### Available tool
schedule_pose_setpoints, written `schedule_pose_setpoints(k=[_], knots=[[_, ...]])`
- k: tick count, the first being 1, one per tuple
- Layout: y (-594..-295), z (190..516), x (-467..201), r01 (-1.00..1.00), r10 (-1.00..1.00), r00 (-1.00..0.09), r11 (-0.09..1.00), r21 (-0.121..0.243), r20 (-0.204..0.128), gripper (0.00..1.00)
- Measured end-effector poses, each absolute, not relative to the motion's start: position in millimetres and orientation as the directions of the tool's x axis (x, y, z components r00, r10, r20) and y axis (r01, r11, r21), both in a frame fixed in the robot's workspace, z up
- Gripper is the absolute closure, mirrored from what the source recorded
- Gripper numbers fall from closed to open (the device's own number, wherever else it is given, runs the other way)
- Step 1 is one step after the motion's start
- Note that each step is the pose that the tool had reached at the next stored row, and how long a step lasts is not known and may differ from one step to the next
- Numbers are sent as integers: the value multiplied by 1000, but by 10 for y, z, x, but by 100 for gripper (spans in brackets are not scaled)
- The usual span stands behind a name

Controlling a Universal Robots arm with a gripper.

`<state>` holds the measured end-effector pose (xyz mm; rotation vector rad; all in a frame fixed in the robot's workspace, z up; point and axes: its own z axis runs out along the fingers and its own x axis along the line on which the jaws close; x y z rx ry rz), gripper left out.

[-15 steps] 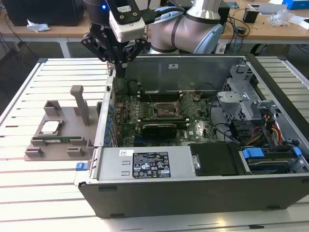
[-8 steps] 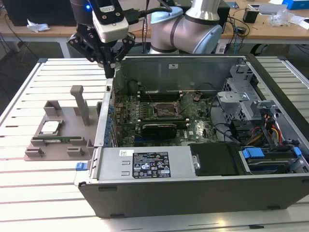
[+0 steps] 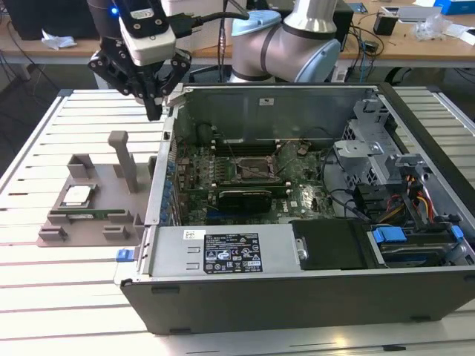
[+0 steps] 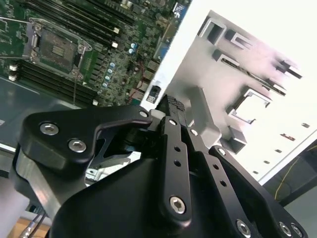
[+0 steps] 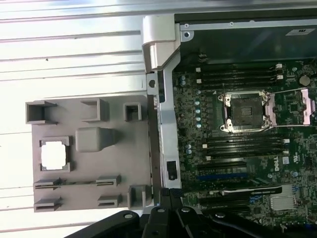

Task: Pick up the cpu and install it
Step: 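Reach for the cpu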

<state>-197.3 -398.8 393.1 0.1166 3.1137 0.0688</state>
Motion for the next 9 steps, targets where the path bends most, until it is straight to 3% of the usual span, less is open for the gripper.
schedule_pose_setpoints(k=[9], knots=[[-3988, 3929, -2177, 74, 75, -997, 996, 45, -23, 89]])
